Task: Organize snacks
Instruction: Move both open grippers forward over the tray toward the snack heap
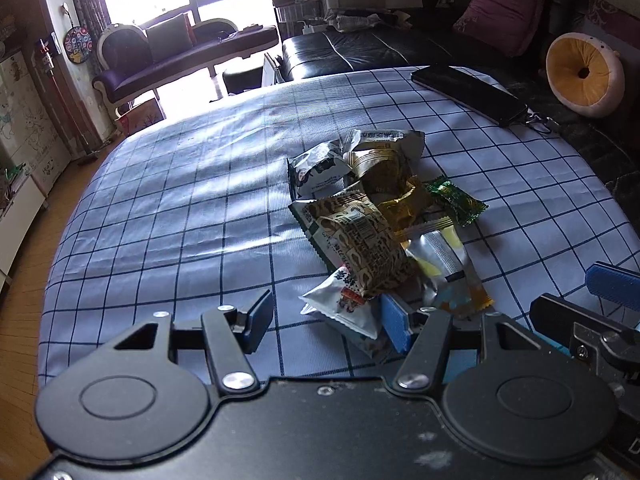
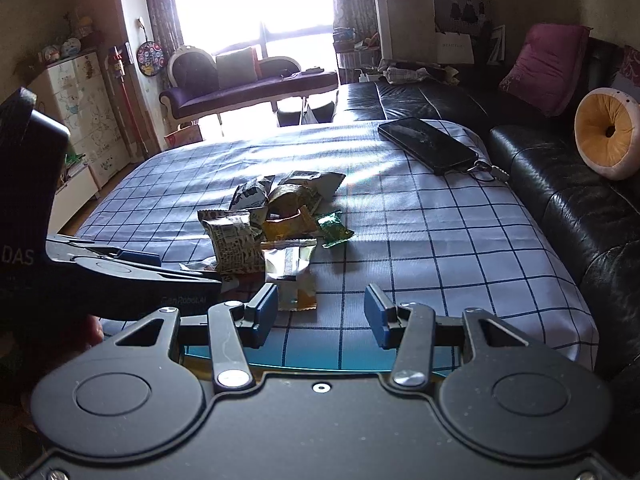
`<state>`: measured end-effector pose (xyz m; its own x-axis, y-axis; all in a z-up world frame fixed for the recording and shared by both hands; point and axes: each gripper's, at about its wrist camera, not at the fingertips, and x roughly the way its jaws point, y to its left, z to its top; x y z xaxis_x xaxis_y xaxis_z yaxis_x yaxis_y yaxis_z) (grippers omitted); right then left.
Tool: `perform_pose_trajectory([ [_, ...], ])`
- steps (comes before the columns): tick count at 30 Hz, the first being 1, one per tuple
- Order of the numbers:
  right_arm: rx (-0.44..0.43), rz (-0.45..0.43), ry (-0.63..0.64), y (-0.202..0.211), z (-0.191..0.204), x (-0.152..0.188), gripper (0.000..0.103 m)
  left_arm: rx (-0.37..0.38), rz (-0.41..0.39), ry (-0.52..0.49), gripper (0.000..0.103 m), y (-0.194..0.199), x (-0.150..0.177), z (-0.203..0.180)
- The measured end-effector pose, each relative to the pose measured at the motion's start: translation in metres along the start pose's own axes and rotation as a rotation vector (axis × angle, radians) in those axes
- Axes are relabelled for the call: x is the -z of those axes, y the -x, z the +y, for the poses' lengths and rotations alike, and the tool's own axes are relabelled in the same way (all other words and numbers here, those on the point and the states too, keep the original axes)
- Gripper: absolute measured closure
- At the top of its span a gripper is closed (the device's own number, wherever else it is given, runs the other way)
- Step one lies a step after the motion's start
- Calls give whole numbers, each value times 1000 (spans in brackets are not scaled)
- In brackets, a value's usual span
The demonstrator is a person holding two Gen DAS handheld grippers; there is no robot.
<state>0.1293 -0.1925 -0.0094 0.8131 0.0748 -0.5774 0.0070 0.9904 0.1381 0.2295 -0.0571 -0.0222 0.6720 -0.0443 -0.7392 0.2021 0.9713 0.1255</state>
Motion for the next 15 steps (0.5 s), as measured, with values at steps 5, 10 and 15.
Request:
perform_pose_trajectory([
  [5, -4, 24, -7, -15, 1, -4, 49, -19, 5, 51, 39, -11, -10, 14],
  [10, -18, 55, -16, -29, 5, -6, 49, -60, 11, 92, 39, -20, -19, 34],
  [15, -24, 77, 9, -40, 13, -7, 49, -103, 72, 141, 41, -38, -13, 60],
])
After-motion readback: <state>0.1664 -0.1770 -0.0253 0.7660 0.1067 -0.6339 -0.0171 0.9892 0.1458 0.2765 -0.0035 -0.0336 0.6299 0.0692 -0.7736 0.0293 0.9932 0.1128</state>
